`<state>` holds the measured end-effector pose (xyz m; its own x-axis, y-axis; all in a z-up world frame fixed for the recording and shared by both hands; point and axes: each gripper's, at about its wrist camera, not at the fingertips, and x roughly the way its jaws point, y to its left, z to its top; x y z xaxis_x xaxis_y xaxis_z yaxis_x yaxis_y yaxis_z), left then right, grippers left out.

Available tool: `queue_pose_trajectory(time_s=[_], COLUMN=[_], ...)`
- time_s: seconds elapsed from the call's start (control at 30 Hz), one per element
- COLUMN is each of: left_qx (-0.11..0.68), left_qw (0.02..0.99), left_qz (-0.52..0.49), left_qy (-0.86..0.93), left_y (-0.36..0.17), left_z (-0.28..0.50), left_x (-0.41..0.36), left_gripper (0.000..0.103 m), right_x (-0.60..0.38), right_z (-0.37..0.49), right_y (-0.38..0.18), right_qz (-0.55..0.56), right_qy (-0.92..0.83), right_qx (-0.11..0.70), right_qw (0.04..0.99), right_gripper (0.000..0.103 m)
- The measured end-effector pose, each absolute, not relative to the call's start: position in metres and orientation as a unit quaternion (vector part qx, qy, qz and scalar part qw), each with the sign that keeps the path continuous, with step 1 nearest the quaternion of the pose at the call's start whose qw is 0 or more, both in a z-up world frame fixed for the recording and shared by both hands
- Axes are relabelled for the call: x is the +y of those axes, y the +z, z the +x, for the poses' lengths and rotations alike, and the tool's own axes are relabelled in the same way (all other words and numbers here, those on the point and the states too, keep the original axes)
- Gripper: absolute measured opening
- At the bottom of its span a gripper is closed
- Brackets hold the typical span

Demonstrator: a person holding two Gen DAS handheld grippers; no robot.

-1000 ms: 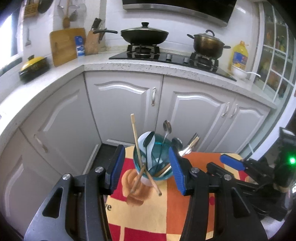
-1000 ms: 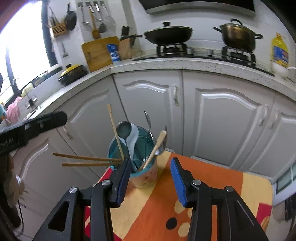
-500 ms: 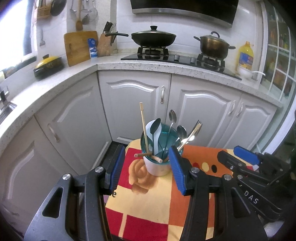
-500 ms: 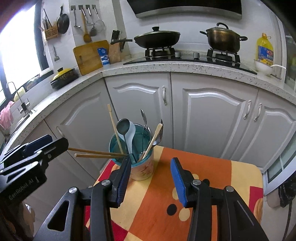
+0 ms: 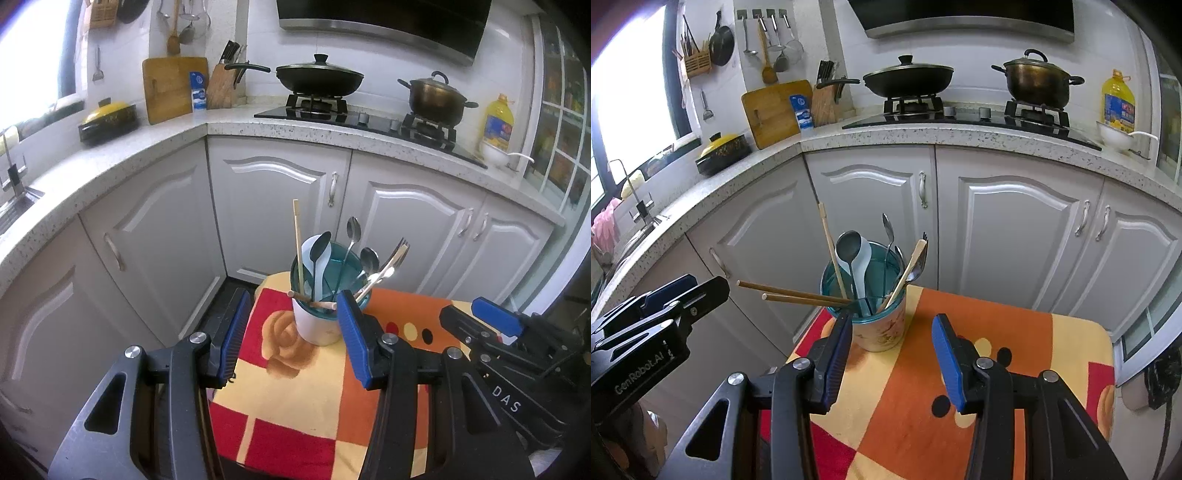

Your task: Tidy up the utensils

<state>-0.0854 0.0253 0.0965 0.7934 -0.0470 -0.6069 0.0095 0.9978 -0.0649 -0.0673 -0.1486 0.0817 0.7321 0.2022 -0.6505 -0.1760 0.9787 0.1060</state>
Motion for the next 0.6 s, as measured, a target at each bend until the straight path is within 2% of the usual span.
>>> queue_pose_trajectory(time_s=[0.6], left_qx=[0.326], left_qw=[0.945], left_qz=[-0.027], left_qy=[-0.021], left_y=[0.0941], left_z=[-0.0847], left_x=[0.021], left_gripper=[0.048], right_x=[-0.1506], right_z=[-0.0663], right_y=[0.078], right_qz=[0.022], right_qy=[0.1], right_qx=[0.36], right_qw=[0.927], right_gripper=[0.045])
